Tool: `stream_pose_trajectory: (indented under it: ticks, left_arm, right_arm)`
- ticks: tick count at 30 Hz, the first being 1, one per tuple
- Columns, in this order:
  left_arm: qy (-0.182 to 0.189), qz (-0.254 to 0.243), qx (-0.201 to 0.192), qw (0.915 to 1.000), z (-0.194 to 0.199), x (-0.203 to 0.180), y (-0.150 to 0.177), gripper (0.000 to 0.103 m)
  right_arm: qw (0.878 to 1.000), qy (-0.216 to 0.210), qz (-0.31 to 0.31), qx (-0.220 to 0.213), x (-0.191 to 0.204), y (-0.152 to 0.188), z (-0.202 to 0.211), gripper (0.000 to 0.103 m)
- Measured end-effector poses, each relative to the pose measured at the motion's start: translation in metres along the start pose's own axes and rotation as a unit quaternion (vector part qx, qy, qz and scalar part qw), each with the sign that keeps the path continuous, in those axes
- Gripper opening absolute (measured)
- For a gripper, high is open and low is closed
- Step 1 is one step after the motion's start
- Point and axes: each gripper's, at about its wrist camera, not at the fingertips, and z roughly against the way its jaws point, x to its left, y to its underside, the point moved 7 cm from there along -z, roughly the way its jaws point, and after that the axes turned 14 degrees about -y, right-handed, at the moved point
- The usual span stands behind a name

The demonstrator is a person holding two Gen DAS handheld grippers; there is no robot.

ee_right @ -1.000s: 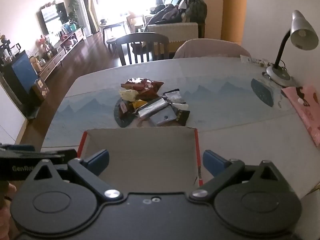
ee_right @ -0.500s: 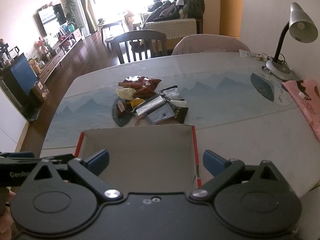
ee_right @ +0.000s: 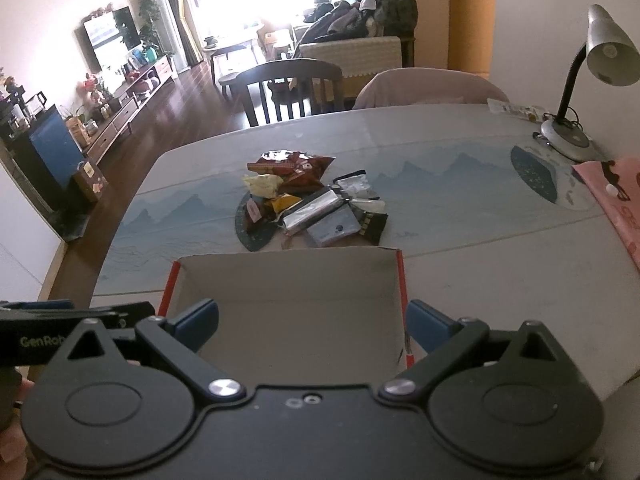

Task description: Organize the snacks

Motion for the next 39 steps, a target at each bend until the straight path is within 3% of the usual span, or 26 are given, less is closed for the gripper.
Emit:
stream_pose_trajectory:
  ticks: [27,39]
  left_arm:
    - [0.011,-0.001,-0.003,0.9999,0.002,0.004,0.001,0.1]
    - [0.007,-0.017,-0.01,0.9998,-0.011,-0.011,-0.017,0.1]
  right_arm:
    - [1.0,0.005,-0.018,-0.005,0.002,0.005,0.003,0.1]
    - [1.0,0.01,0.001,0.002,-0.012,-0.015,-0.01,0.099]
